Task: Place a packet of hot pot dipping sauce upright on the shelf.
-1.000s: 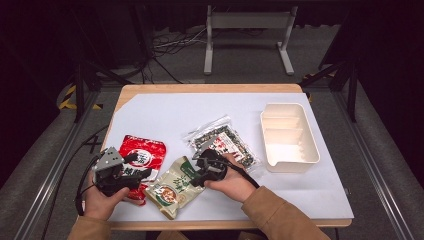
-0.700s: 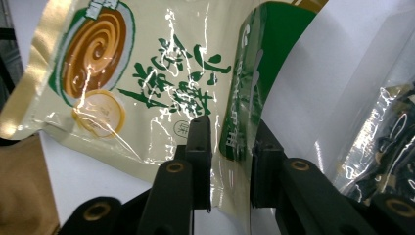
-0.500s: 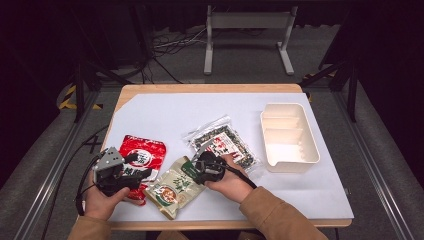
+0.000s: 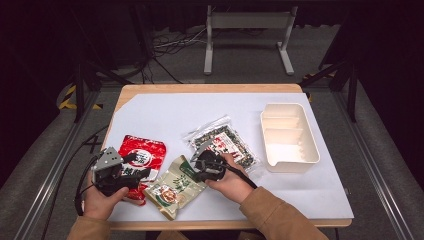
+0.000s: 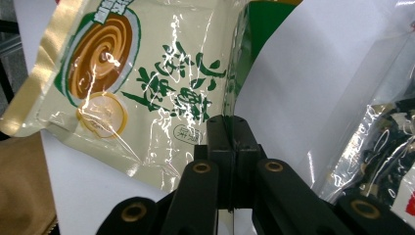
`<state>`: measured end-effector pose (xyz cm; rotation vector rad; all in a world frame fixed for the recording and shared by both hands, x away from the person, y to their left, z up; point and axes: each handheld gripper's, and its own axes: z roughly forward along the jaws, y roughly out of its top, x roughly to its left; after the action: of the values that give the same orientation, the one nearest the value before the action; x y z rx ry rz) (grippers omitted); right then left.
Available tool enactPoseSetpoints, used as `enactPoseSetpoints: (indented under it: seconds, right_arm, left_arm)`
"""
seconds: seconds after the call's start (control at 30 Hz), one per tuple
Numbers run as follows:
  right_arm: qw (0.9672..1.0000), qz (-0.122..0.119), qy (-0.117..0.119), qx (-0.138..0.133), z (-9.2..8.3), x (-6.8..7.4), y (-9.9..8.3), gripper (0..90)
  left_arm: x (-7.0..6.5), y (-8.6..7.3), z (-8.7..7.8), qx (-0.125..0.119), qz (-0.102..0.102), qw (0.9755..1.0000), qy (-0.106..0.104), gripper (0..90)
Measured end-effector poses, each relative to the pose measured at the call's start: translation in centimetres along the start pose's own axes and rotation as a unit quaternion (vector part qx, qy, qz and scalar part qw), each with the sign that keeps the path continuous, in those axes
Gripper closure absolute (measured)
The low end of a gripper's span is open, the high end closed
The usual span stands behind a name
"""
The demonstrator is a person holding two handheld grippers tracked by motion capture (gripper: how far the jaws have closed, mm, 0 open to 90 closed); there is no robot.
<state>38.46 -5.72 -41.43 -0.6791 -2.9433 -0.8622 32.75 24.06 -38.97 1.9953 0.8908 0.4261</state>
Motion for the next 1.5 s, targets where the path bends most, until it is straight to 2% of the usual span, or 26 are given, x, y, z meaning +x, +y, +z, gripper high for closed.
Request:
enactPoseSetpoints:
  seconds: [0.5,0.73,0.87,1.0,1.2,1.33,1.43,1.47,1.5]
  right_arm:
    - [0.9991,-0.007,0.020,-0.037,-3.2,1.1,1.1,89.9]
    - [0.9981,-0.024,0.022,-0.053,-4.8,1.9,1.8,89.9]
    - [0.9969,-0.038,0.022,-0.066,-6.0,2.7,2.3,90.0]
    - [0.9956,-0.052,0.021,-0.075,-7.1,3.5,2.7,90.0]
    - [0.9934,-0.074,0.011,-0.088,-9.0,4.4,3.3,90.0]
    - [0.9922,-0.088,-0.007,-0.088,-10.2,4.9,3.5,90.0]
    - [0.9909,-0.100,-0.031,-0.084,-11.2,4.9,3.6,90.0]
    - [0.9909,-0.100,-0.031,-0.084,-11.2,4.9,3.6,90.0]
    - [0.9908,-0.099,-0.041,-0.083,-11.8,4.7,3.6,90.0]
  left_arm:
    - [0.3,0.0,-0.3,-0.009,-0.007,0.9999,-0.003,28.4]
    - [0.6,0.0,-0.5,-0.015,-0.018,0.9997,-0.008,28.4]
    - [0.8,0.0,-0.8,-0.027,-0.032,0.9990,-0.018,28.3]
    - [0.8,0.1,-1.1,-0.037,-0.035,0.9984,-0.024,28.2]
    - [0.8,0.1,-1.2,-0.045,-0.032,0.9983,-0.021,28.2]
    - [0.9,0.0,-1.3,-0.045,-0.040,0.9980,-0.020,28.2]
    - [1.0,0.0,-1.3,-0.046,-0.043,0.9979,-0.018,28.2]
    - [1.0,0.0,-1.3,-0.046,-0.043,0.9979,-0.018,28.2]
    - [1.1,-0.1,-1.3,-0.048,-0.042,0.9978,-0.016,28.2]
